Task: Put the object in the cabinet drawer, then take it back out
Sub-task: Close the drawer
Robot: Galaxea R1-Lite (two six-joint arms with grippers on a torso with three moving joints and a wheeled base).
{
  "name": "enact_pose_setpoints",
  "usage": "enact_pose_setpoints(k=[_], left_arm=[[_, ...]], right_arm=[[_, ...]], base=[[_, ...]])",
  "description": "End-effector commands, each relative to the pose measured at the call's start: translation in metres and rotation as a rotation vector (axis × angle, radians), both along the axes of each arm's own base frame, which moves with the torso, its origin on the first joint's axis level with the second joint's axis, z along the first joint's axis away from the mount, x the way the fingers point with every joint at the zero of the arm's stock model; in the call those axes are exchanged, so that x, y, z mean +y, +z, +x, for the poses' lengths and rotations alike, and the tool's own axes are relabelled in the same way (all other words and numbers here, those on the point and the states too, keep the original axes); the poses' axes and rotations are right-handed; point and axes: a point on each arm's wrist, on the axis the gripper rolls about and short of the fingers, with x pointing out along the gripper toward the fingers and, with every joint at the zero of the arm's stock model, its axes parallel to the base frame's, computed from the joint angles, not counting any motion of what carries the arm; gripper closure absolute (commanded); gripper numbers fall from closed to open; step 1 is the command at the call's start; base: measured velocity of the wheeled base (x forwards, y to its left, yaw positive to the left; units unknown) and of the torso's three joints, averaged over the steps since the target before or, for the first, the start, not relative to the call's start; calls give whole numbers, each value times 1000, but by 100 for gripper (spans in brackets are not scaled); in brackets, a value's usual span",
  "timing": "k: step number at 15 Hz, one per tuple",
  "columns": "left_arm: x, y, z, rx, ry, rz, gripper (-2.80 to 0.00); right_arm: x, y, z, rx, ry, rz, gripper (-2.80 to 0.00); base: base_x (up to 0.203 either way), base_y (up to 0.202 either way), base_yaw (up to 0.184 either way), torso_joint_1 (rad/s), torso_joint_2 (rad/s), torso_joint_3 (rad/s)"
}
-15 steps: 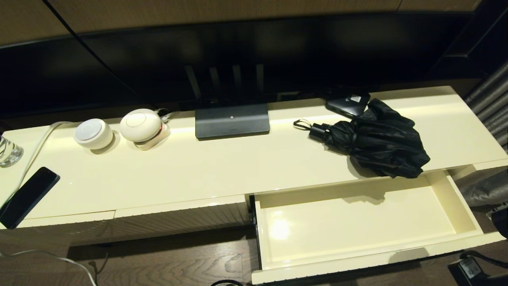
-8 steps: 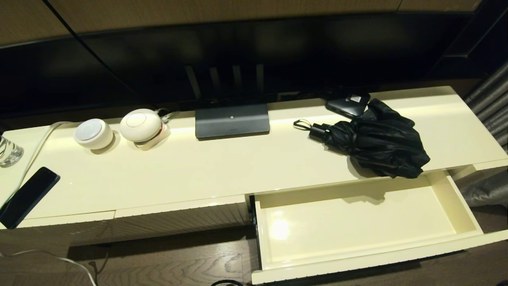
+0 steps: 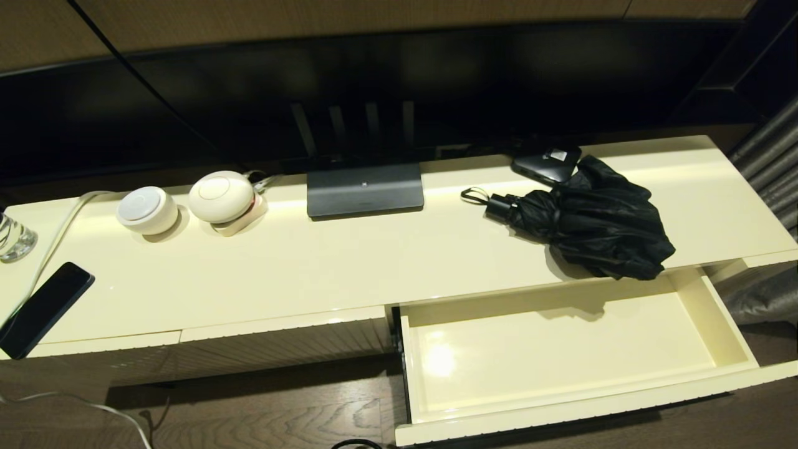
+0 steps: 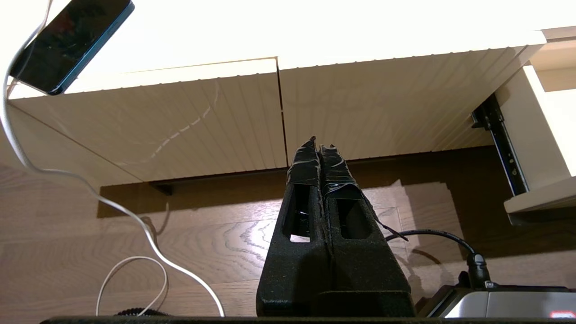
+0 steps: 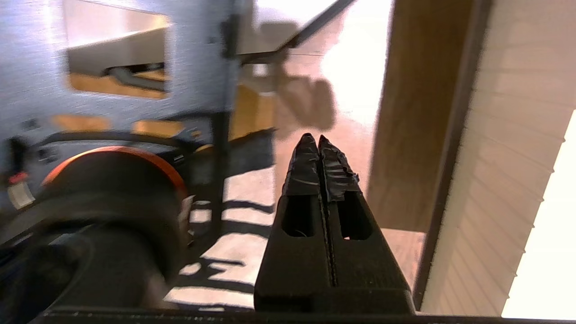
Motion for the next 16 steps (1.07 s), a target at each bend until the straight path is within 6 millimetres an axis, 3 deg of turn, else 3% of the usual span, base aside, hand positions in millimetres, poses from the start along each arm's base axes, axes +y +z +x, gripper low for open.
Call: enact_pose_setpoints(k=[1, 9, 16], left_arm=[[0, -1, 0, 4, 1, 0, 0], [0, -1, 0, 4, 1, 0, 0], [0, -1, 0, 3, 1, 0, 0]], right_arm=[[-1, -10, 1, -6, -15, 0, 0], [0, -22, 5, 7, -36, -2, 0], [2, -45, 28, -51, -98, -50, 0]], base=[[0, 0, 0, 0, 0, 0], [0, 0, 0, 0, 0, 0], [0, 0, 0, 0, 0, 0]])
